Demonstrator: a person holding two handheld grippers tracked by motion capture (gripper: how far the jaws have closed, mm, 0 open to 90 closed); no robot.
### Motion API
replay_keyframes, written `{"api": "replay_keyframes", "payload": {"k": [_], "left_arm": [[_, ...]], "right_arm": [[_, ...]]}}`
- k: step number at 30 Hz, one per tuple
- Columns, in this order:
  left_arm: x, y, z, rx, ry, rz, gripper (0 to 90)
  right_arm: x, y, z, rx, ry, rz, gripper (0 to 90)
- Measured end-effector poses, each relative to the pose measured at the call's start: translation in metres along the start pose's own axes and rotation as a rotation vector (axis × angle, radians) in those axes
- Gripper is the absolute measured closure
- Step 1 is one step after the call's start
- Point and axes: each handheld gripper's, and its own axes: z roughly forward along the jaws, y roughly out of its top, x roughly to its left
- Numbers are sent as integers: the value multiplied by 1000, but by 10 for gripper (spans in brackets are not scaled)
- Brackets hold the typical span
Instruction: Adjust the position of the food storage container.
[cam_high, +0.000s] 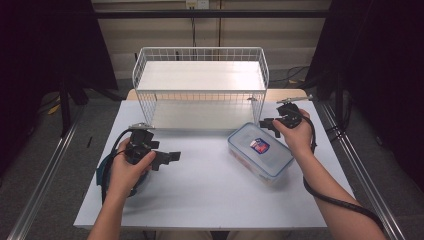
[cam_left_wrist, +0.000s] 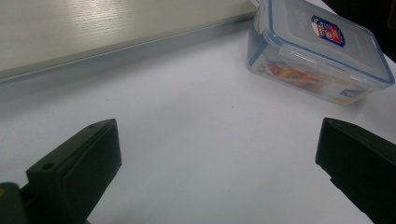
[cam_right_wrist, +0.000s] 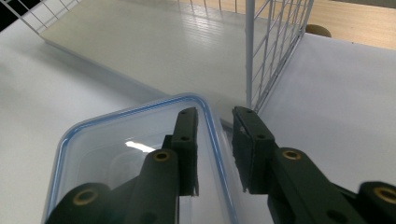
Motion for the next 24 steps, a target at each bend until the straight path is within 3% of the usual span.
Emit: {"api": "replay_keyframes", "payload": {"k": [11, 24], "left_arm": [[0, 0, -1, 4, -7, 6, 1], [-1, -1, 1, 9, -1, 7, 1]], "right_arm": [[-3, -1, 11, 36, -45, -3, 900], [-11, -7, 19, 44, -30, 41, 900]]}}
